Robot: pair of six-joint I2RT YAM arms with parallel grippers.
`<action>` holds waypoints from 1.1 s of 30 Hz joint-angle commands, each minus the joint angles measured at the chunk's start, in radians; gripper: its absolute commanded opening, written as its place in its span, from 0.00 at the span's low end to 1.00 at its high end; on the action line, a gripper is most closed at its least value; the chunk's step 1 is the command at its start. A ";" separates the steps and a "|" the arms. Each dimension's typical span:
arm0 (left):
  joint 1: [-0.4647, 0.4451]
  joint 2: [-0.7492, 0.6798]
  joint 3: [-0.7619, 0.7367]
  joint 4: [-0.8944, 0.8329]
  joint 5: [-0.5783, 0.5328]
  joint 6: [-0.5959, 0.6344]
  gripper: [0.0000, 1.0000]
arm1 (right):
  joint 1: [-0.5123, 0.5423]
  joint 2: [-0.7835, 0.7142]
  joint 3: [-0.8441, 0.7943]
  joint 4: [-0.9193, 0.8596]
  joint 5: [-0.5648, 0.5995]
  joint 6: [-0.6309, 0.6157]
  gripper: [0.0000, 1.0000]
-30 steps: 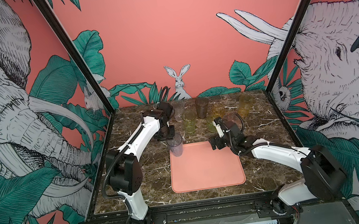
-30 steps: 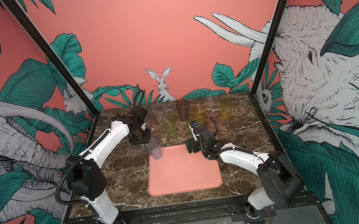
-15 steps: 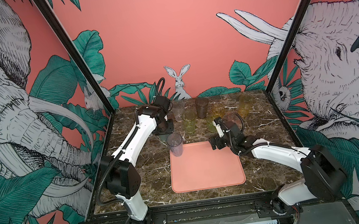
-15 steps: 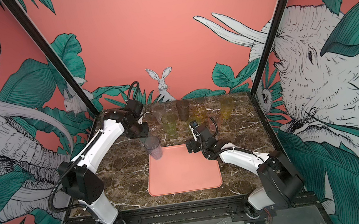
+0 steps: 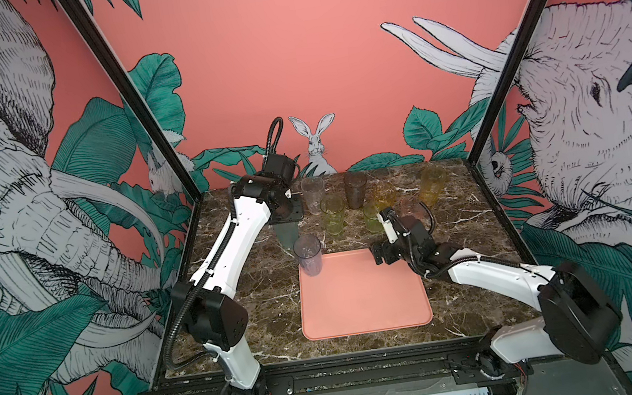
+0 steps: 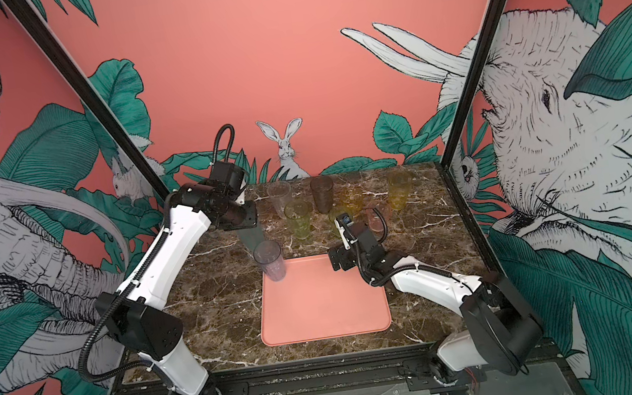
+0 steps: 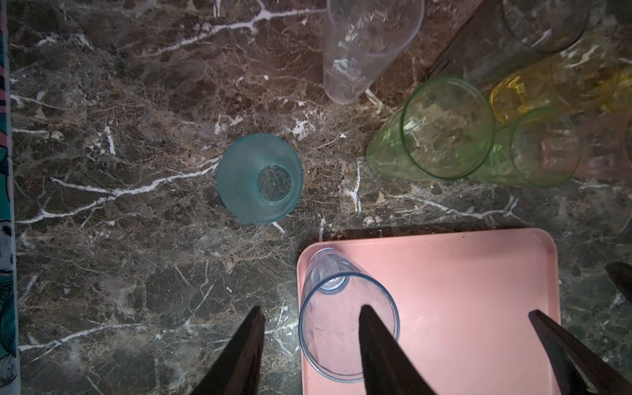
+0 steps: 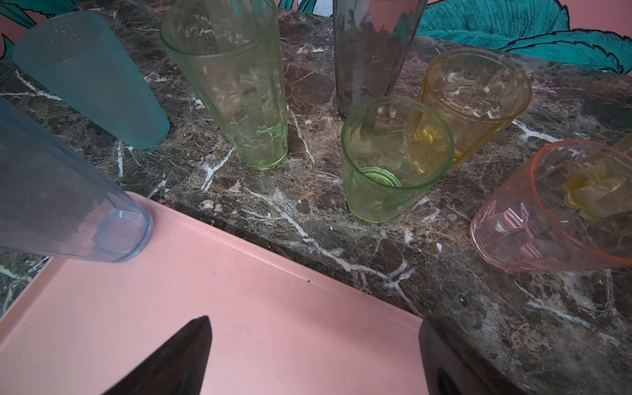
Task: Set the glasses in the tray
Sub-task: 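Move the left gripper over the plain clear glass farther from the robot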
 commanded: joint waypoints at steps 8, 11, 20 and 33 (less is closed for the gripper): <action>-0.003 0.076 0.143 -0.003 -0.024 -0.002 0.51 | 0.008 -0.043 -0.028 0.060 0.016 -0.004 0.97; -0.001 0.106 0.183 0.003 -0.021 0.005 0.53 | 0.008 -0.044 -0.029 0.061 0.015 -0.004 0.97; 0.001 0.219 0.308 0.005 0.015 -0.016 0.55 | 0.008 -0.043 -0.029 0.064 0.009 0.002 0.97; 0.017 0.355 0.404 0.079 0.028 -0.029 0.61 | 0.008 -0.014 -0.025 0.073 0.006 0.006 0.97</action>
